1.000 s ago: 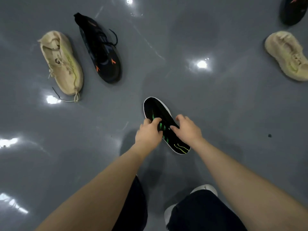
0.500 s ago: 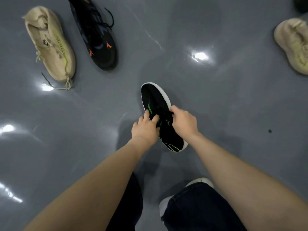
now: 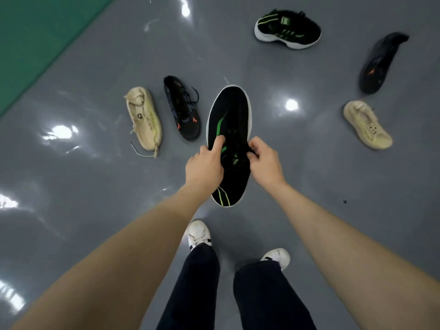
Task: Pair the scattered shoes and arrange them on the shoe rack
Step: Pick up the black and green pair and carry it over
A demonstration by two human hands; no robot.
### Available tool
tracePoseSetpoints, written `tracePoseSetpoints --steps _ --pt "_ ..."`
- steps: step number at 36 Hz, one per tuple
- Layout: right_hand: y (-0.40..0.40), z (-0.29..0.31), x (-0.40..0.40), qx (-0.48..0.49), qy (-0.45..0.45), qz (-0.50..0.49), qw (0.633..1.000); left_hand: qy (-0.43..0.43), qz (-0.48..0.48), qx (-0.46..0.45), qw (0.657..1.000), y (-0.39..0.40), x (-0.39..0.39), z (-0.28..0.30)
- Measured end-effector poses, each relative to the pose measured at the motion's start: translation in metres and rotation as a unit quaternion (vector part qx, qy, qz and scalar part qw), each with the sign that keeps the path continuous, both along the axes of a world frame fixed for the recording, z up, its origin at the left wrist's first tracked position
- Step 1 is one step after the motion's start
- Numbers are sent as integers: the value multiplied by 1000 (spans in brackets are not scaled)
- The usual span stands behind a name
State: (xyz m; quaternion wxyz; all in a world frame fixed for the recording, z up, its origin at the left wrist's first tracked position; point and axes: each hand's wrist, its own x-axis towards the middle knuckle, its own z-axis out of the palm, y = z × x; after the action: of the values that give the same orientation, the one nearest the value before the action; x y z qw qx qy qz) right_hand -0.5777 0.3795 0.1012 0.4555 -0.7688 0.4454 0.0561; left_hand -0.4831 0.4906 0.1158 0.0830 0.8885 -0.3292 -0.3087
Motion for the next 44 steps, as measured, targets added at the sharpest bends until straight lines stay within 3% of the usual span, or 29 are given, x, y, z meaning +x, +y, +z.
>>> tracePoseSetpoints --steps 11,26,38,44 --pt "9 108 64 -48 -19 -17 999 -6 10 -61 998 -2 72 117" --pt "-46 149 131 -71 -8 55 996 -11 19 -54 998 -46 134 167" --pt "-189 167 192 -15 17 -33 999 -27 4 -54 998 -202 192 189" --pt "-258 174 201 19 58 -131 990 -17 -27 -70 997 -282 205 193"
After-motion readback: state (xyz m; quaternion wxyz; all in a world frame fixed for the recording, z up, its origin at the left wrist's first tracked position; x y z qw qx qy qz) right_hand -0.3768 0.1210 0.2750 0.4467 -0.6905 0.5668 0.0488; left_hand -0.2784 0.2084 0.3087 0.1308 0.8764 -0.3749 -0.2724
